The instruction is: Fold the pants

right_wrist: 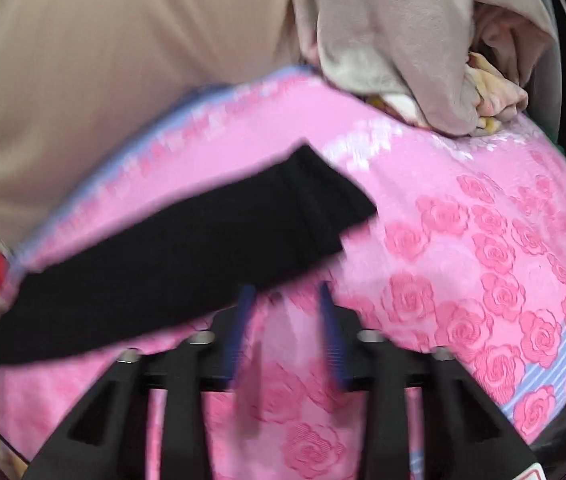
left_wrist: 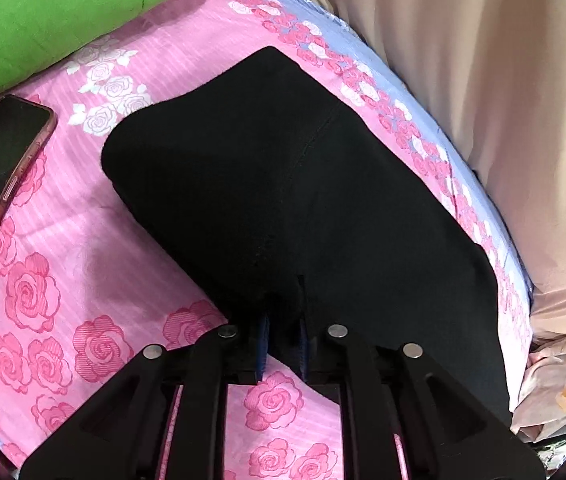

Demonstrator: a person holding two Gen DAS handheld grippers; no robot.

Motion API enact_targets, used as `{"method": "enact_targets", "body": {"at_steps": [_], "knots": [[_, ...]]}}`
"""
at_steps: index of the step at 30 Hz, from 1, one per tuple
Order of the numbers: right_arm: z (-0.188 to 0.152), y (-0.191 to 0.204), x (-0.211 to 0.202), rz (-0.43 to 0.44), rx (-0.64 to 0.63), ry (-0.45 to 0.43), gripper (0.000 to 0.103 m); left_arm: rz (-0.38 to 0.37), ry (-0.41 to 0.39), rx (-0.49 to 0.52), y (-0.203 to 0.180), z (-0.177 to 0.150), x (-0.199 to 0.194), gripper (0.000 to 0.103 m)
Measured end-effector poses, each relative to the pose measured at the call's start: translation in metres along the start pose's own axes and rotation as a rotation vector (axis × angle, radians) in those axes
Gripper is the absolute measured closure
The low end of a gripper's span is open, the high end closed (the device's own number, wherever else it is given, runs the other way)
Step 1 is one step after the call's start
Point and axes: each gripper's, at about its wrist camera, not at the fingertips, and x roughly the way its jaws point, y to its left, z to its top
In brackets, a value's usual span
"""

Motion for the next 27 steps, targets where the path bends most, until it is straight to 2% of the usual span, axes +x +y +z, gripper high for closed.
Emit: {"method": "enact_targets", "body": {"at_steps": [1, 3, 6, 7, 9, 10, 11, 14, 16, 18, 20, 22, 25, 26, 27], "knots": [[0.008, 0.003, -0.003, 0.020, -0.004, -0.030, 0.031, 0.015, -0.004, 0.011, -0.002, 0.000, 0.000, 0.091], [0.021, 0.010, 0.003, 0.006, -0.045, -0.052, 0.031, 0.036, -0.016, 0.029, -0.007, -0.002, 0.001, 0.091], [0.032, 0.016, 0.040, -0.120, -0.117, 0.012, 0.031, 0.049, -0.031, 0.035, -0.008, -0.003, 0.002, 0.090], [0.031, 0.018, 0.053, -0.156, -0.143, 0.039, 0.039, 0.051, -0.035, 0.033, -0.008, -0.004, 0.002, 0.090], [0.027, 0.020, 0.068, -0.144, -0.155, 0.089, 0.054, 0.058, -0.041, 0.046, -0.010, -0.005, 0.003, 0.090], [0.028, 0.022, 0.067, -0.147, -0.161, 0.072, 0.088, 0.061, -0.044, 0.050, -0.011, -0.005, 0.003, 0.090], [0.030, 0.025, 0.066, -0.126, -0.176, 0.066, 0.093, 0.064, -0.050, 0.058, -0.012, -0.005, 0.002, 0.091], [0.045, 0.038, 0.059, -0.130, -0.217, 0.028, 0.095, 0.053, -0.085, 0.073, -0.026, 0.001, -0.004, 0.094], [0.061, 0.051, 0.042, -0.131, -0.253, -0.053, 0.095, 0.025, -0.155, 0.105, -0.041, 0.010, -0.022, 0.094], [0.086, 0.063, 0.015, -0.110, -0.277, -0.159, 0.095, -0.035, -0.221, 0.142, -0.057, 0.020, -0.044, 0.094], [0.095, 0.069, 0.007, -0.130, -0.312, -0.200, 0.095, -0.019, -0.255, 0.186, -0.068, 0.024, -0.050, 0.094], [0.093, 0.058, 0.027, -0.167, -0.309, -0.150, 0.095, 0.061, -0.226, 0.197, -0.062, 0.021, -0.031, 0.094], [0.065, 0.021, 0.084, -0.240, -0.273, 0.023, 0.095, 0.098, -0.075, 0.130, -0.026, 0.004, 0.013, 0.093], [0.057, 0.013, 0.096, -0.257, -0.266, 0.067, 0.095, 0.068, -0.092, 0.118, -0.018, -0.001, 0.016, 0.092], [0.059, 0.010, 0.084, -0.224, -0.231, 0.023, 0.092, 0.039, -0.138, 0.126, -0.013, -0.008, 0.011, 0.091]]}}
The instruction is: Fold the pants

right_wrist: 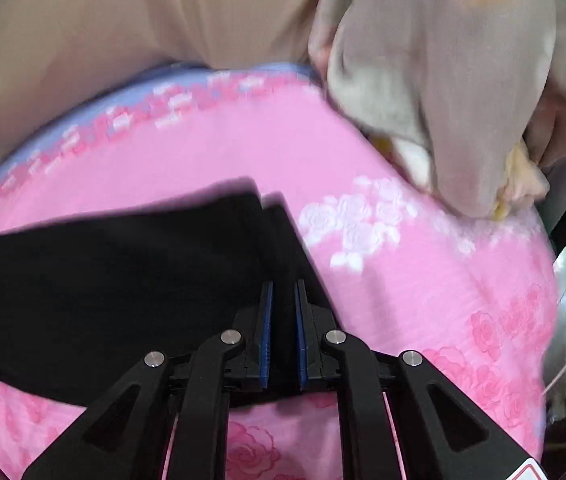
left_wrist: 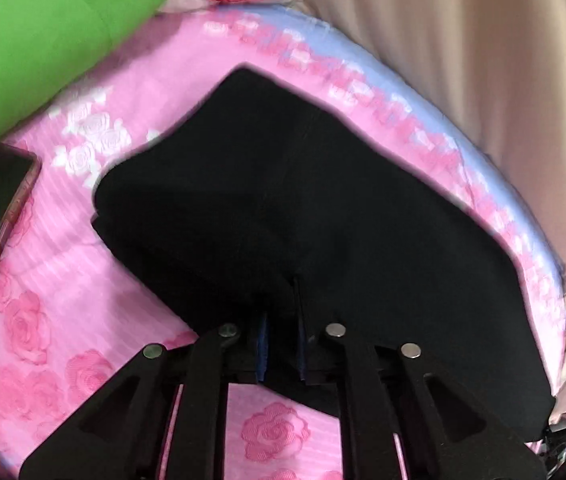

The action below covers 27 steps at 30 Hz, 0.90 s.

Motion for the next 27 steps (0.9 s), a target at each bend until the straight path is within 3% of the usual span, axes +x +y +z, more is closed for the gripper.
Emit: {"method": "enact_targets", "body": {"at_steps": [2, 3, 8, 10, 13, 17, 18, 19, 21, 24, 27], "knots": [[0.006, -0.005, -0.020, -0.005, 0.026, -0.040, 0.092, -0.004, 0.003, 0.006, 0.004, -0.005, -0.006, 0.090], [0.008, -0.006, -0.025, -0.031, 0.025, -0.051, 0.086, 0.004, 0.003, 0.013, 0.003, -0.006, -0.009, 0.088], [0.004, 0.003, -0.063, -0.062, 0.028, -0.118, 0.082, 0.145, -0.057, 0.078, -0.005, -0.010, -0.041, 0.083], [-0.002, 0.018, -0.080, -0.031, -0.004, -0.142, 0.070, 0.248, -0.114, 0.066, -0.002, -0.008, -0.061, 0.082], [-0.015, 0.056, -0.098, 0.048, -0.097, -0.168, 0.069, 0.342, -0.192, 0.053, 0.003, 0.004, -0.080, 0.069], [-0.041, 0.120, -0.101, 0.236, -0.224, -0.106, 0.065, 0.275, -0.173, 0.059, 0.001, 0.017, -0.072, 0.057], [-0.050, 0.141, -0.098, 0.275, -0.253, -0.081, 0.062, 0.262, -0.159, 0.055, 0.003, 0.017, -0.068, 0.042], [-0.056, 0.156, -0.095, 0.307, -0.269, -0.067, 0.061, 0.265, -0.111, 0.025, 0.009, 0.023, -0.052, 0.034], [-0.068, 0.180, -0.088, 0.367, -0.282, -0.029, 0.061, 0.206, -0.047, -0.055, 0.025, 0.025, -0.038, 0.034], [-0.080, 0.208, -0.084, 0.427, -0.291, 0.013, 0.060, 0.041, 0.017, -0.198, 0.057, 0.027, -0.030, 0.034], [-0.088, 0.229, -0.086, 0.483, -0.287, 0.030, 0.060, 0.002, 0.072, -0.253, 0.072, 0.025, -0.016, 0.029]]}}
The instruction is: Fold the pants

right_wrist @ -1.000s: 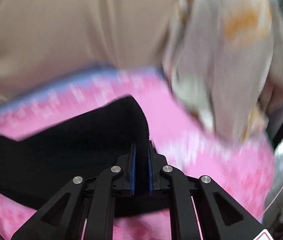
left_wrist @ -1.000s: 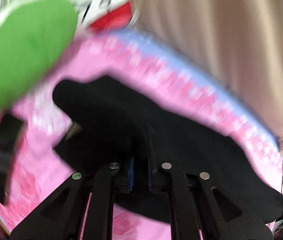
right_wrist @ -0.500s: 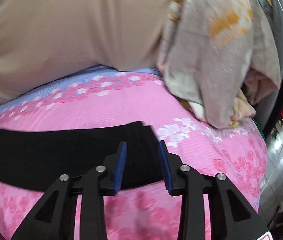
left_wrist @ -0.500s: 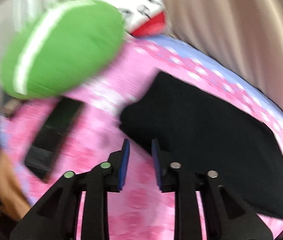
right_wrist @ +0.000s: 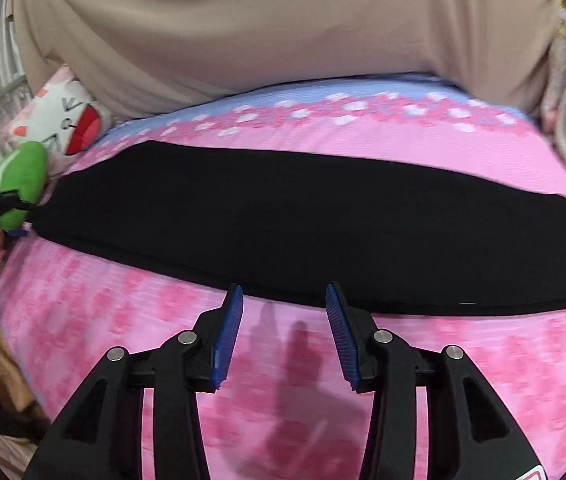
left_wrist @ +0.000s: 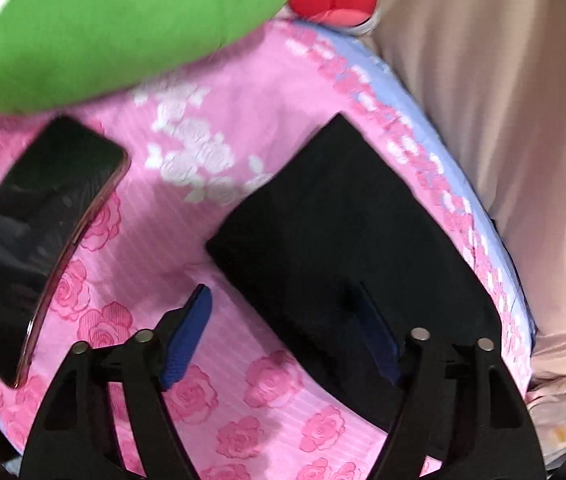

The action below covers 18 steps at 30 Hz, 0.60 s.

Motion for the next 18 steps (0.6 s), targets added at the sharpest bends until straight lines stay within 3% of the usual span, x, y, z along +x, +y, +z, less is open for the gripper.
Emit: {"method": "enact_targets", "body": {"at_steps": [1, 2, 3, 4, 7, 10, 11, 12, 15, 18], "knots": [[0.002, 0.006, 0.003, 0.014, 0.001, 0.002, 0.060, -0.014, -0.009, -0.003, 0.001, 0.000, 0.002, 0.029], [0.003, 0.013, 0.006, 0.021, -0.005, 0.005, 0.060, -0.008, -0.026, 0.011, -0.001, 0.002, 0.001, 0.038], [0.004, 0.019, 0.009, 0.024, -0.012, 0.008, 0.060, -0.004, -0.029, 0.023, -0.003, 0.003, 0.001, 0.071], [0.005, 0.025, 0.011, 0.029, -0.018, 0.008, 0.060, 0.017, -0.052, 0.036, -0.007, 0.006, -0.002, 0.088], [0.008, 0.036, 0.014, 0.035, -0.025, 0.004, 0.060, -0.014, -0.112, 0.093, -0.023, 0.017, -0.020, 0.089], [0.010, 0.035, 0.007, 0.015, -0.023, -0.025, 0.059, 0.094, -0.085, 0.141, -0.025, 0.017, -0.003, 0.088], [0.009, 0.029, 0.004, 0.001, -0.012, -0.028, 0.058, 0.117, -0.051, 0.127, -0.018, 0.014, 0.007, 0.087], [0.007, 0.019, 0.003, -0.022, 0.008, -0.024, 0.058, 0.117, -0.067, 0.135, -0.017, 0.010, 0.005, 0.085], [0.003, -0.019, -0.008, -0.107, 0.085, -0.020, 0.057, 0.211, -0.163, 0.173, -0.027, -0.005, -0.020, 0.076], [-0.001, -0.072, -0.035, -0.220, 0.165, -0.060, 0.053, 0.349, -0.300, 0.222, -0.046, -0.021, -0.053, 0.056]]}}
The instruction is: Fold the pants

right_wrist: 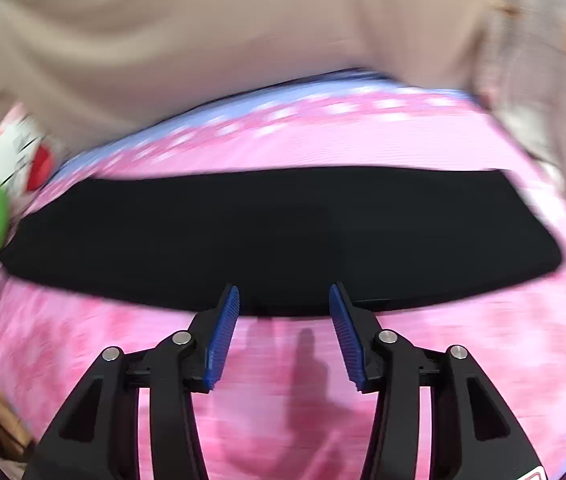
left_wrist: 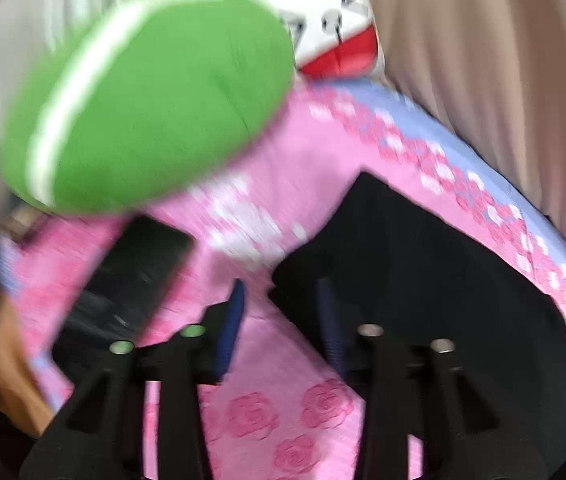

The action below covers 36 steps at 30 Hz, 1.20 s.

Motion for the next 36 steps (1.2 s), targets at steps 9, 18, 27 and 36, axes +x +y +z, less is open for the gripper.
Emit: {"method": "enact_targets", "body": {"at_steps": [9, 18, 27, 36], "knots": [[0.015, -0.151, -0.013, -0.233, 0.193, -0.050, 0.052, -0.027, -0.183, 0.272, -0.116, -0.051, -0.078, 0.024], [0.032, -0.175, 0.023, -0.194, 0.101, 0.048, 0.058, -0.167, -0.057, 0.406, -0.204, -0.109, -0.074, 0.020], [0.038, -0.155, 0.037, -0.174, -0.002, 0.085, 0.091, -0.202, -0.038, 0.477, -0.242, -0.133, -0.076, 0.020], [0.037, -0.186, 0.032, -0.220, 0.048, 0.087, 0.093, -0.204, -0.048, 0.535, -0.264, -0.148, -0.077, 0.016]]}}
